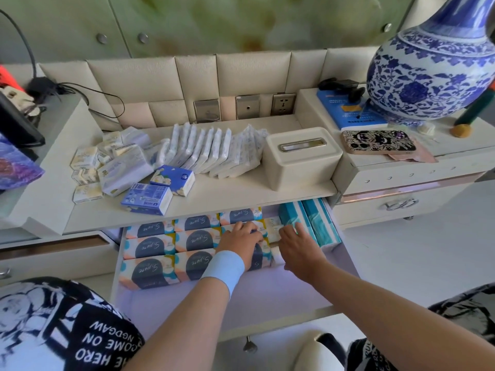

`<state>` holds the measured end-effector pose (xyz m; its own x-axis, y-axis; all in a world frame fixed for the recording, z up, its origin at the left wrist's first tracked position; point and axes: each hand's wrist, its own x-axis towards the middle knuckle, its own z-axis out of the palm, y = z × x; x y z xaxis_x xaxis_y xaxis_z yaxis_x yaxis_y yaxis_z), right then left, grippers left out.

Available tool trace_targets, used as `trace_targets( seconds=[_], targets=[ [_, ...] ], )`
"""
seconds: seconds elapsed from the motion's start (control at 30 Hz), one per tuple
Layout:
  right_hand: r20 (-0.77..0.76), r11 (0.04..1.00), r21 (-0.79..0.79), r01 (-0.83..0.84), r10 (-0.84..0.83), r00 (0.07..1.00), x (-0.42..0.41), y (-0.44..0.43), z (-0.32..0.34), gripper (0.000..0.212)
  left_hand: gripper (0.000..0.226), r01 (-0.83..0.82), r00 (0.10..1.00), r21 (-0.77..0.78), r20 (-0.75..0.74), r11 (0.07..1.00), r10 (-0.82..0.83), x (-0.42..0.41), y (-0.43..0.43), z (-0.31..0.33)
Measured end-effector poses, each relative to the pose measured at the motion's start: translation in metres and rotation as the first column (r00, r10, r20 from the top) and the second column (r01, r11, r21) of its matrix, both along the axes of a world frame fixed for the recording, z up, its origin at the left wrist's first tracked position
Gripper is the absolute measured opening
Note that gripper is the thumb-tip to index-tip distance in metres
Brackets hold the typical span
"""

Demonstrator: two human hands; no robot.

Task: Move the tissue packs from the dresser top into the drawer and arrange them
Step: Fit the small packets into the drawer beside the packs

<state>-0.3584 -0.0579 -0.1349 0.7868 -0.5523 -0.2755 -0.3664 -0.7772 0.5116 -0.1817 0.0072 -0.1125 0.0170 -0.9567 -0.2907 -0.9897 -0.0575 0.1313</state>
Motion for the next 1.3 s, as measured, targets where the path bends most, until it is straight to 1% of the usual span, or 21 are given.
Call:
trace_targets(
  seconds=[0.07,0.13,0.2,0.3,0.4,0.53,0.63,0.77,0.83,0.87,0.93,0.97,1.03,1.07,1.13,1.2,1.3],
  targets=[
    [0.092,0.999,0.042,0.027,-0.031,0.995,-0.008,-0.002,0.001,0.072,0.067,-0.009,1.0,0.002,-0.004,1.0,0.009,-0.001,0.001,0.0],
    [0.151,0.998,0.07,0.011,-0.021,0.988,-0.013,0.0,0.001,0.069,0.068,-0.016,1.0,0.006,-0.01,1.0,0.016,-0.002,0.001,0.0],
    [0.15,0.998,0.062,0.002,-0.011,0.989,-0.015,0.003,-0.002,0.063,0.068,-0.022,1.0,0.013,-0.016,1.0,0.022,-0.004,0.003,0.0],
    [0.096,0.999,0.026,0.033,-0.035,0.995,-0.012,0.006,-0.007,0.052,0.069,-0.024,1.0,0.016,-0.018,1.0,0.025,-0.007,0.004,0.001],
    [0.071,0.995,0.009,0.097,-0.097,0.993,-0.005,0.001,-0.006,0.046,0.071,-0.02,1.0,0.025,-0.022,0.999,0.021,-0.006,0.006,-0.001],
    [0.085,0.987,0.016,0.16,-0.161,0.983,0.006,-0.01,-0.005,0.048,0.07,-0.017,0.999,0.042,-0.037,0.999,0.018,-0.004,0.008,-0.002],
    [0.103,0.989,0.039,0.143,-0.146,0.984,0.01,-0.017,-0.005,0.055,0.068,-0.021,0.998,0.049,-0.06,0.999,0.024,-0.002,0.008,0.001],
    [0.129,0.984,0.133,0.118,-0.135,0.982,0.013,-0.026,0.008,0.066,0.064,-0.015,0.995,0.102,-0.096,0.995,0.025,0.002,0.004,0.004],
    [0.155,0.973,0.197,0.124,-0.156,0.976,0.016,-0.029,0.023,0.064,0.06,-0.045,0.99,0.101,-0.129,0.994,0.058,0.002,0.002,0.01],
    [0.178,0.968,0.219,0.126,-0.167,0.97,0.018,-0.03,0.033,0.059,0.057,-0.074,0.985,0.092,-0.148,0.993,0.087,0.003,0.002,0.014],
    [0.261,0.949,0.281,0.143,-0.219,0.94,0.025,-0.03,0.053,0.042,0.053,-0.131,0.975,0.083,-0.171,0.988,0.143,0.007,0.0,0.025],
    [0.325,0.925,0.347,0.154,-0.273,0.905,0.03,-0.031,0.063,0.035,0.052,-0.148,0.971,0.088,-0.177,0.985,0.162,0.011,-0.002,0.033],
    [0.454,0.858,0.493,0.14,-0.392,0.8,0.041,-0.028,0.08,0.03,0.046,-0.153,0.969,0.089,-0.18,0.984,0.167,0.022,-0.006,0.053],
    [0.5,0.834,0.538,0.123,-0.433,0.75,0.047,-0.026,0.087,0.029,0.043,-0.145,0.972,0.086,-0.173,0.986,0.158,0.03,-0.007,0.064],
    [0.542,0.801,0.591,0.09,-0.478,0.691,0.063,-0.018,0.1,0.027,0.04,-0.152,0.975,0.093,-0.147,0.984,0.165,0.049,-0.008,0.091],
    [0.558,0.777,0.627,0.049,-0.493,0.667,0.082,-0.007,0.113,0.027,0.044,-0.183,0.976,0.107,-0.096,0.977,0.194,0.075,-0.001,0.116],
    [0.562,0.758,0.652,-0.007,-0.477,0.676,0.114,0.007,0.126,0.025,0.045,-0.238,0.971,0.145,0.02,0.96,0.237,0.123,0.014,0.144]
  ],
)
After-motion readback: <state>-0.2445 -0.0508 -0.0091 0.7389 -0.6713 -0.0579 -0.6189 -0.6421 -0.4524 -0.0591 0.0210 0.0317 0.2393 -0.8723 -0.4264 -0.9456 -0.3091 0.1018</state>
